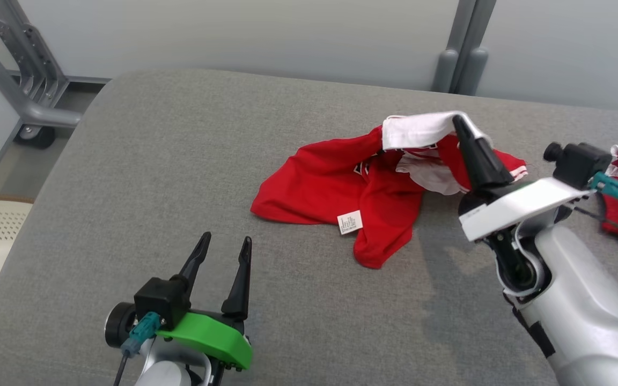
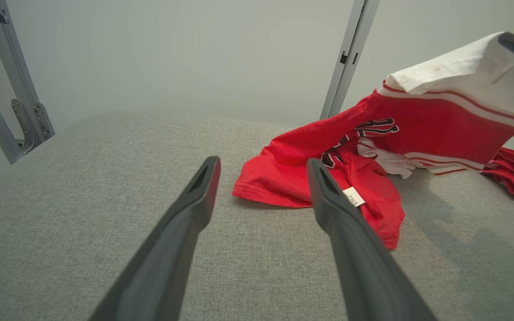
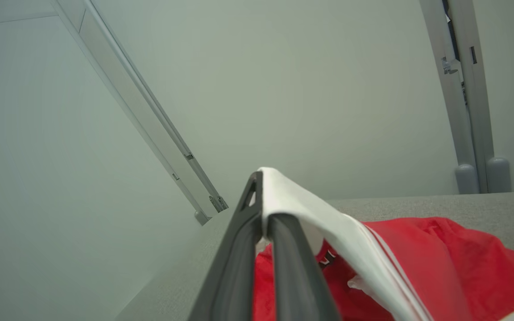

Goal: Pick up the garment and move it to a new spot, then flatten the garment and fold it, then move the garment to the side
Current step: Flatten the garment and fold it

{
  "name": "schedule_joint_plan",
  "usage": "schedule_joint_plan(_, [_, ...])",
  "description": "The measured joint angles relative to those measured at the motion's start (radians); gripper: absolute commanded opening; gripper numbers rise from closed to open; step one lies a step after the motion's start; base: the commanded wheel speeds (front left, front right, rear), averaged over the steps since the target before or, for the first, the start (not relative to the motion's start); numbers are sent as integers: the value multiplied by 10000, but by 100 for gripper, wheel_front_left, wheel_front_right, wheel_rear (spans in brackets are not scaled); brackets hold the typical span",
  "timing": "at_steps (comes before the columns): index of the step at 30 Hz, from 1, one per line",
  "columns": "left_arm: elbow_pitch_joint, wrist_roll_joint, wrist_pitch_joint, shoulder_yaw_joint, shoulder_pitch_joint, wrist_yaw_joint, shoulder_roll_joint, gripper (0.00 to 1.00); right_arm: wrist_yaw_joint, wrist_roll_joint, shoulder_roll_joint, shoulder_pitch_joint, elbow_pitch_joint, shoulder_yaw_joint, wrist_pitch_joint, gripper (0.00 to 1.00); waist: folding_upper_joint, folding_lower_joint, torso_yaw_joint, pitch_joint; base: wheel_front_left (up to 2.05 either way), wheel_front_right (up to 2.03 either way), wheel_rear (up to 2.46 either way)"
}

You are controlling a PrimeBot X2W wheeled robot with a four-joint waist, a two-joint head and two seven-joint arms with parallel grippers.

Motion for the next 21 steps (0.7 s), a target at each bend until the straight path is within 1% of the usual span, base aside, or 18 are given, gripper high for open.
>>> schedule_joint_plan(6, [-2,-176,6,-13,105,0,-17,100,2,397,-351,-542,-886,-481,15,0,0,0,-414,-253,0,0,0])
schedule_joint_plan(12, [4,-374,21,-52,281,0,-36,100,-2,500,-986,-521,-1327,-1001,146,0,0,0,-802,-414,0,0,0])
schedule_joint_plan(14, [2,-407,27,-58,289,0,-38,100,-13,591,-1049,-446,-1402,-1083,203,0,0,0,-865,-425,0,0,0])
schedule_joint_plan(17, [-8,-431,119,-82,357,0,-40,100,-157,838,-1177,154,-1530,-1289,387,0,0,0,-1055,-428,0,0,0])
schedule_joint_plan(21, [-8,-556,276,-203,471,-6,-44,100,-387,1193,-1317,1413,-1521,-1327,731,0,0,0,-1303,-351,0,0,0])
